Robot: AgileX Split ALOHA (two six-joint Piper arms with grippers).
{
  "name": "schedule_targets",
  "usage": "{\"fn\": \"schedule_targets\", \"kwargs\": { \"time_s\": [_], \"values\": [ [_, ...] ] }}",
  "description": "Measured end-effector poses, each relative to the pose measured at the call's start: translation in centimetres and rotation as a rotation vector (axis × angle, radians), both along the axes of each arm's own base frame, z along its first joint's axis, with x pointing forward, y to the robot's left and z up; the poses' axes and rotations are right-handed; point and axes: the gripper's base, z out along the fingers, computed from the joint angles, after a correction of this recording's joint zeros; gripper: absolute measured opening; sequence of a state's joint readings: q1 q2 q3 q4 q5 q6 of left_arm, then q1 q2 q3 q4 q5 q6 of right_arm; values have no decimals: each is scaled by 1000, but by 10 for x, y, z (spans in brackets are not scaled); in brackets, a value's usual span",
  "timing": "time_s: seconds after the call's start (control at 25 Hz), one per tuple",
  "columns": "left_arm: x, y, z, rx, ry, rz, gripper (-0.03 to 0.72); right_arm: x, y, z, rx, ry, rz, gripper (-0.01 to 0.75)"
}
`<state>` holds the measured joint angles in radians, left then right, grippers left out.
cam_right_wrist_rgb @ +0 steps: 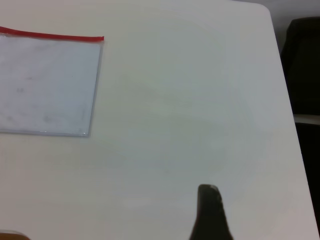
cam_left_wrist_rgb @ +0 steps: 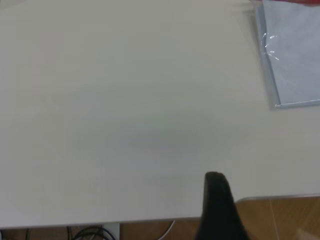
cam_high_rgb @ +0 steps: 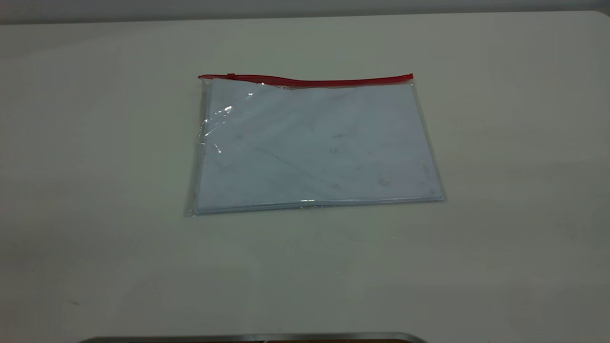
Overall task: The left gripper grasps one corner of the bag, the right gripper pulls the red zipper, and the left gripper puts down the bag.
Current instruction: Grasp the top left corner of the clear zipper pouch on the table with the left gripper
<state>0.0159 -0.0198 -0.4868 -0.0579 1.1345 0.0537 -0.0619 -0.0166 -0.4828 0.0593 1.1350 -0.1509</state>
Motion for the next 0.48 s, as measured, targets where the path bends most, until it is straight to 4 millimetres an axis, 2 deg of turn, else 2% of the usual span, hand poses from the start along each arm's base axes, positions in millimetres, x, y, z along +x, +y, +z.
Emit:
{"fn": "schedule_targets", "kwargs": {
  "time_s": [0.12, 0.28, 0.4, 0.48],
  "values": [
    [3, 1, 13, -16, -3, 25, 565, 0, 0, 0, 9, 0, -3, 578],
    [23, 2, 49, -38, 40, 49, 565, -1, 2, 4, 57, -22, -4, 578],
    [53, 2, 72, -43, 120, 51, 565, 2, 4, 19, 76, -39, 1, 578],
    [80, 1, 82, -60, 174, 45, 565, 10, 4, 29, 87, -31, 4, 578]
  ]
}}
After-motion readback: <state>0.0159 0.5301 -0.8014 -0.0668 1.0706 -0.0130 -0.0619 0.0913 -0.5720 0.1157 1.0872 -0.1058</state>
